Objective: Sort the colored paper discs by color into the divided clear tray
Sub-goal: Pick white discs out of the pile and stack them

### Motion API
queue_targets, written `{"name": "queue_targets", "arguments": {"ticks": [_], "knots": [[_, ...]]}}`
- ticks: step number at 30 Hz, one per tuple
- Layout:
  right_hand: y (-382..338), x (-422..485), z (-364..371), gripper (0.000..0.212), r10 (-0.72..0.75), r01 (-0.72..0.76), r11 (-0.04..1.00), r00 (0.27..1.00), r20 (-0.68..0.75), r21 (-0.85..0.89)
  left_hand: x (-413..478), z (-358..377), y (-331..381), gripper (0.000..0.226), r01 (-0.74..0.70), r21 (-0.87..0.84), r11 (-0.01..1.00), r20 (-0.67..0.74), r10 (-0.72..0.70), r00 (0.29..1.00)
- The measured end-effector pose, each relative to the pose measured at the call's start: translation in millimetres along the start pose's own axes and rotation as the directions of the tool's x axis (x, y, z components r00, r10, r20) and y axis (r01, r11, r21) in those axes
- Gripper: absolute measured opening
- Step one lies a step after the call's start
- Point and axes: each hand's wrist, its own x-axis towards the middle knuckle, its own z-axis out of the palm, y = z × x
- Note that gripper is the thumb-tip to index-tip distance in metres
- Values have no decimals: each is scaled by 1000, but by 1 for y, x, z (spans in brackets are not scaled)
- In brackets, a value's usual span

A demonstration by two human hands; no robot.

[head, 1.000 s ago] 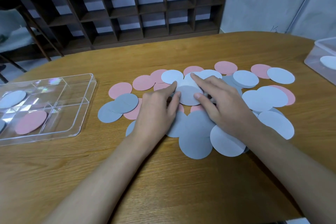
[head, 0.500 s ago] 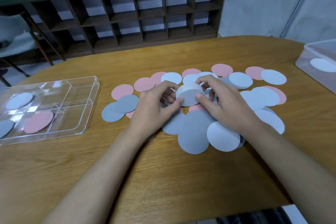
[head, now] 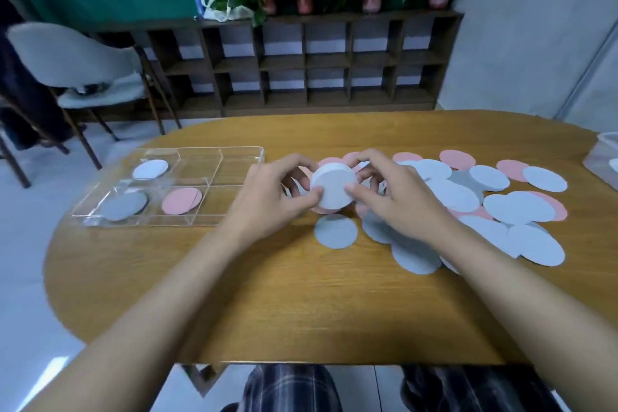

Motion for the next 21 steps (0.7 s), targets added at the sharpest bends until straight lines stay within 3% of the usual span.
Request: {"name": "queue_targets", "arguments": {"ticks": [11,21], "knots": [[-90,97,105,19,-90,82,995,983,161,56,-31,-140,-69,22,178,99,979,-86,-170,982],[-124,197,202,18,-68,52,996,961,267,67,-26,-220,-155,15,377,56,924,-115,-369,922]]}}
